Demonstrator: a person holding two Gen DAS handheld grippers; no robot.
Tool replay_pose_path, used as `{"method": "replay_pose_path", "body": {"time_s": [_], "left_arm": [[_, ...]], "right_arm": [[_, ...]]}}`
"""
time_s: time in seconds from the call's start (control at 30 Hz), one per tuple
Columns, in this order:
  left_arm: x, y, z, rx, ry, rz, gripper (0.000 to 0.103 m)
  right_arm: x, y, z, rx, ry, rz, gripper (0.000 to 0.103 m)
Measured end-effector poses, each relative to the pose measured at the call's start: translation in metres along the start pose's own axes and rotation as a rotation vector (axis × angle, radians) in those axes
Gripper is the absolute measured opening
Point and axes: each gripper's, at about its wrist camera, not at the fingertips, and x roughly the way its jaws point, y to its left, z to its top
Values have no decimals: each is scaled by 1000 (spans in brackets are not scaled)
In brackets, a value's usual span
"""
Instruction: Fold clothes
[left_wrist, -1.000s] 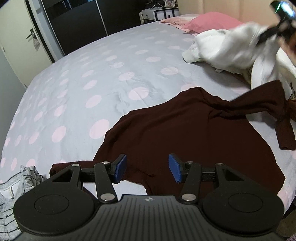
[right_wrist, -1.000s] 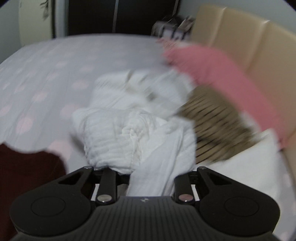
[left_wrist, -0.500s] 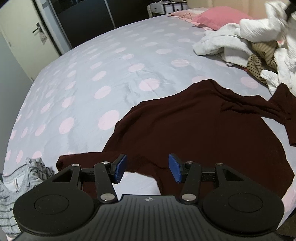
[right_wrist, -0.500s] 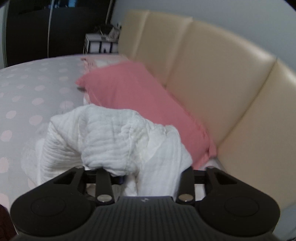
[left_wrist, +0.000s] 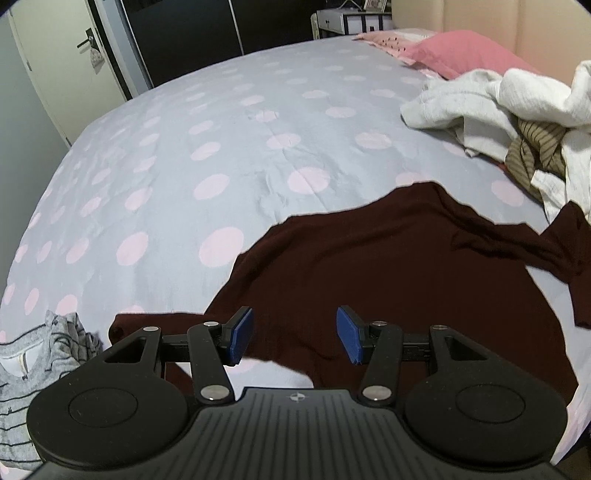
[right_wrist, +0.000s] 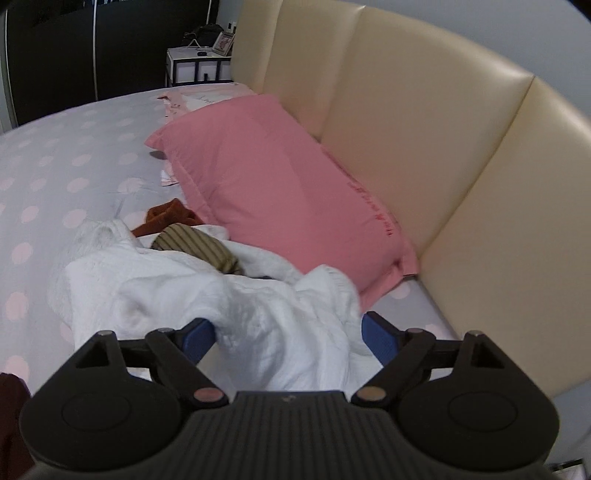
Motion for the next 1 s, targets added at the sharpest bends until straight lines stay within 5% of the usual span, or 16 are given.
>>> {"method": "replay_pose_path", "body": {"time_s": [0.23, 0.47, 0.73, 1.0], "left_arm": [[15, 6, 4, -5, 25, 0, 48], [40, 41, 1, -49, 37, 13, 48], [75, 99, -3, -263, 24, -23, 48], [129, 105, 4, -191, 56, -21, 48]], "right_arm": [[-32, 40, -11, -90, -15, 148, 87], [-50, 117, -56, -221, -21, 403, 85], [11, 232, -126, -283, 112, 671, 74], [62, 307, -174, -338, 233, 771, 63]]}}
